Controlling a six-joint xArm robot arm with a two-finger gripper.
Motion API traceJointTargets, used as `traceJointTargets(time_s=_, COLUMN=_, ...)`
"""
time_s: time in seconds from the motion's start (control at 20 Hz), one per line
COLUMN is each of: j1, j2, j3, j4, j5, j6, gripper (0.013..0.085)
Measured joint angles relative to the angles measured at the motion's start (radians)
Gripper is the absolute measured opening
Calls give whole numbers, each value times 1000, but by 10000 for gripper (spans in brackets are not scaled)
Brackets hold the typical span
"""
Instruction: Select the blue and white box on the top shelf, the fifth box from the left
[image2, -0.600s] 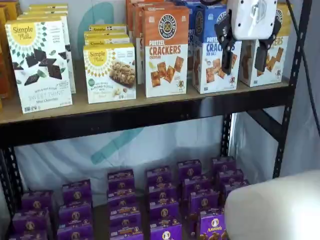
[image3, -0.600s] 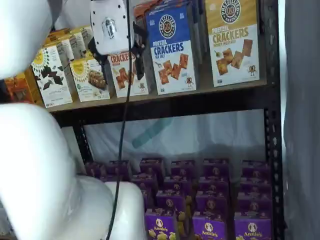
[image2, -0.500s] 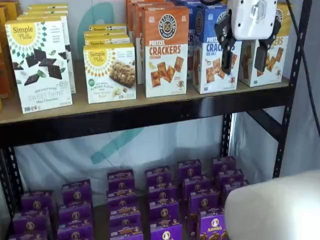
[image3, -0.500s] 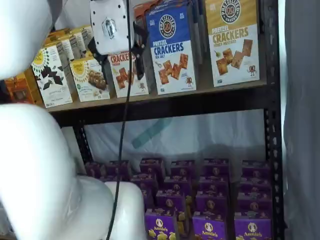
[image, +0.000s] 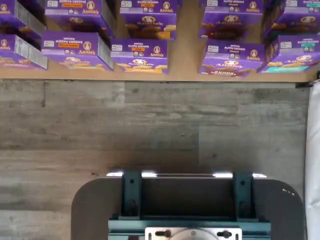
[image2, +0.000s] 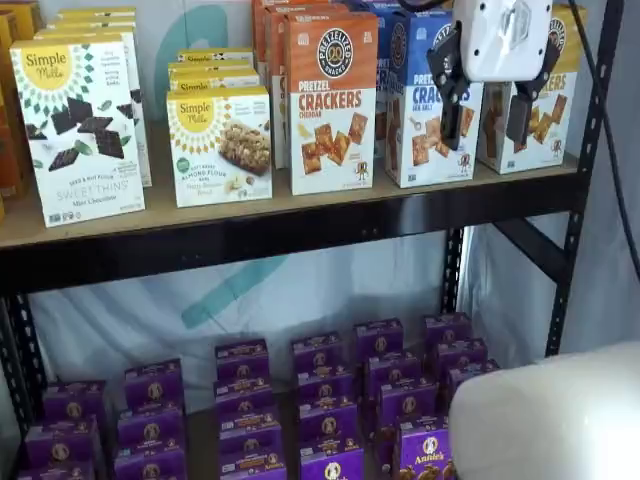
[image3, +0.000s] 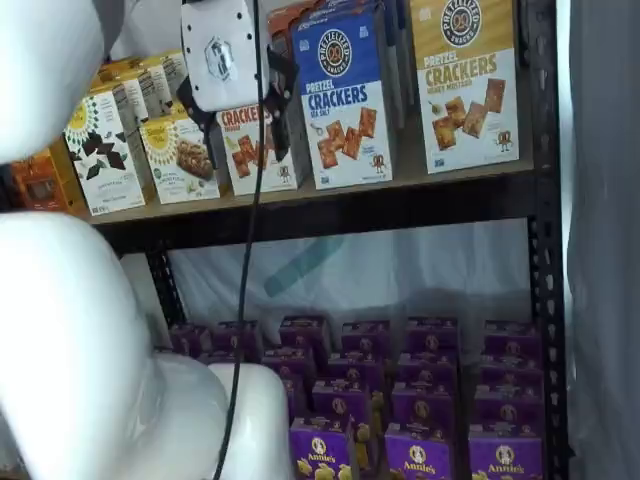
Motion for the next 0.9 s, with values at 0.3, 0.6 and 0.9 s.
traceJointTargets(time_s=0.3, j1=31, j2=2, j3=9, j4=-23, j5=-48, j6=22, gripper=850)
traceJointTargets(time_s=0.6, j1=51, j2=36, j3=-20, j4=-46, j5=-77, j6=35, gripper=850)
traceJointTargets(time_s=0.9, j1=37, j2=86, j3=-72, j4=-61, j5=-85, j6=18, gripper=850)
